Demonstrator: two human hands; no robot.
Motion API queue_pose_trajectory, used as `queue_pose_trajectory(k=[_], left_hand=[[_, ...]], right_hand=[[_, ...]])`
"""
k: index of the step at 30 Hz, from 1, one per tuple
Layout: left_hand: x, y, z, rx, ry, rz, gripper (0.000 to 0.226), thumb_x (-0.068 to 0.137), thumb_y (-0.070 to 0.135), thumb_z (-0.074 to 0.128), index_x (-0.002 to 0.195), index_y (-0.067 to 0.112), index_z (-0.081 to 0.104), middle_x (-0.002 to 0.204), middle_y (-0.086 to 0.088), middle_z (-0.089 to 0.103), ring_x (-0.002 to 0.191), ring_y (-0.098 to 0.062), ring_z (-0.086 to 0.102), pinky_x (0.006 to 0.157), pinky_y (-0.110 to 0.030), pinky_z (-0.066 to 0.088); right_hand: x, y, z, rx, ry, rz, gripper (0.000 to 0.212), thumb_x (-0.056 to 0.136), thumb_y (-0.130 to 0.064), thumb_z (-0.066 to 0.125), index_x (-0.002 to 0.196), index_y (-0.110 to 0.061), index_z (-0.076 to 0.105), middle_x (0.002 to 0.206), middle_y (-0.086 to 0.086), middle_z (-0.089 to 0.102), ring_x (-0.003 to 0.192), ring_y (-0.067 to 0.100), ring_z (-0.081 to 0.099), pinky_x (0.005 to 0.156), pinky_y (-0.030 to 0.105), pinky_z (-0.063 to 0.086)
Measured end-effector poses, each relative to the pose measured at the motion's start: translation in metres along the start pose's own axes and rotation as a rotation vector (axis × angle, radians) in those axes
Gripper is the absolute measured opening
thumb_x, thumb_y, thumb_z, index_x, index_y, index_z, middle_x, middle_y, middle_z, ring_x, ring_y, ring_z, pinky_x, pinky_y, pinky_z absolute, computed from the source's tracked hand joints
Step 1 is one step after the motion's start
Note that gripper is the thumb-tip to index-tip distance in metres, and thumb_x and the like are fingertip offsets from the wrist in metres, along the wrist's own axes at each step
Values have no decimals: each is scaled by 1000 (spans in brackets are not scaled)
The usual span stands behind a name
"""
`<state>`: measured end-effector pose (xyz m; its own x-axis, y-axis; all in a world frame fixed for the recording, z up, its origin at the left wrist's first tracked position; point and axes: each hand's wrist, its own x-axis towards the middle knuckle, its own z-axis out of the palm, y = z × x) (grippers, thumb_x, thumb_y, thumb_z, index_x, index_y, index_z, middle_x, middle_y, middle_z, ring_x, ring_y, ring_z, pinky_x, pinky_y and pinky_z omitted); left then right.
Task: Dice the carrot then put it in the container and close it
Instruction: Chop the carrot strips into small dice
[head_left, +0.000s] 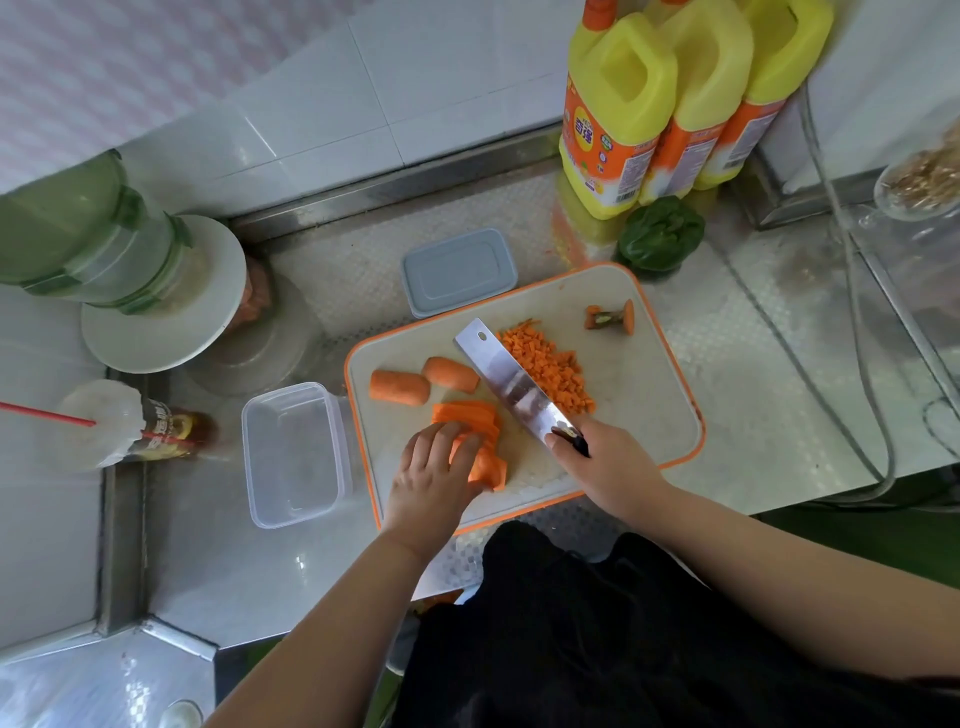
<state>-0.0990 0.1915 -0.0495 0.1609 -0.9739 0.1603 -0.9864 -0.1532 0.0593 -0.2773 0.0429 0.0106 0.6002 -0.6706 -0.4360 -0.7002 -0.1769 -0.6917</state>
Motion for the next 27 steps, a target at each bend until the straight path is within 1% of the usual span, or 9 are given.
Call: queue_pose_trajectory(k=[6, 10, 12, 14, 17, 19, 22, 24, 27], left_hand=[[-2, -2, 3, -44, 54, 60, 49, 74, 43, 74, 108, 15, 53, 102, -5, 63, 99, -28, 54, 95, -43, 45], [0, -3, 1, -39, -62, 135, 37, 71, 32, 84, 101, 22, 64, 98, 3, 64, 93, -23, 57, 94, -36, 37], [-1, -6, 3, -50, -105, 173, 34, 70, 22, 84, 99, 24, 67, 99, 5, 64, 91, -22, 58, 93, -32, 36], [-3, -8, 4, -95, -97, 177, 32, 74, 17, 80, 102, 24, 66, 99, 4, 65, 89, -21, 59, 91, -31, 37], [-4, -10, -4, -226, -79, 74, 25, 88, 22, 60, 113, 25, 57, 100, 3, 65, 89, -23, 60, 88, -33, 41], [-7, -13, -13, -302, -84, -43, 30, 90, 24, 52, 120, 27, 51, 102, 1, 66, 91, -24, 61, 85, -36, 47], [-14, -16, -26, -443, -41, -236, 42, 86, 12, 63, 122, 26, 50, 101, -2, 65, 92, -21, 56, 83, -34, 47], [-20, -16, -33, -540, -35, -345, 52, 83, 2, 70, 123, 29, 49, 102, -3, 64, 93, -20, 55, 83, -34, 46], [-23, -15, -42, -658, -27, -446, 45, 87, 11, 62, 122, 35, 47, 105, 3, 62, 95, -20, 56, 85, -35, 46]], right_hand=[[-1, 0, 1, -6, -11, -29, 39, 96, -34, 55, 64, -32, 31, 56, -6, 40, 53, 10, 39, 51, 24, 28], [-1, 1, 0, -22, -19, -46, 39, 96, -34, 54, 64, -31, 32, 56, -6, 40, 52, 8, 38, 49, 24, 26], [-1, 2, 1, -42, -38, -52, 36, 96, -36, 53, 66, -28, 35, 57, -5, 42, 53, 9, 41, 50, 25, 27], [0, 3, 2, -58, -45, -52, 34, 96, -37, 52, 68, -25, 38, 58, -5, 43, 54, 11, 43, 51, 25, 28], [4, 4, 1, -91, -62, -66, 33, 96, -39, 51, 71, -20, 42, 60, -4, 45, 55, 11, 43, 52, 26, 29], [8, 2, 0, -147, -111, -102, 32, 97, -39, 50, 75, -17, 44, 62, -4, 46, 56, 12, 44, 53, 27, 30], [14, -4, -3, -216, -196, -144, 31, 98, -38, 48, 77, -15, 46, 62, -4, 44, 55, 11, 41, 51, 27, 26], [18, -8, -4, -250, -265, -161, 33, 98, -37, 48, 74, -15, 44, 61, -1, 43, 55, 14, 39, 50, 28, 24], [24, -15, -1, -376, -393, -163, 37, 98, -37, 47, 69, -17, 39, 62, 0, 40, 55, 15, 36, 52, 31, 24]])
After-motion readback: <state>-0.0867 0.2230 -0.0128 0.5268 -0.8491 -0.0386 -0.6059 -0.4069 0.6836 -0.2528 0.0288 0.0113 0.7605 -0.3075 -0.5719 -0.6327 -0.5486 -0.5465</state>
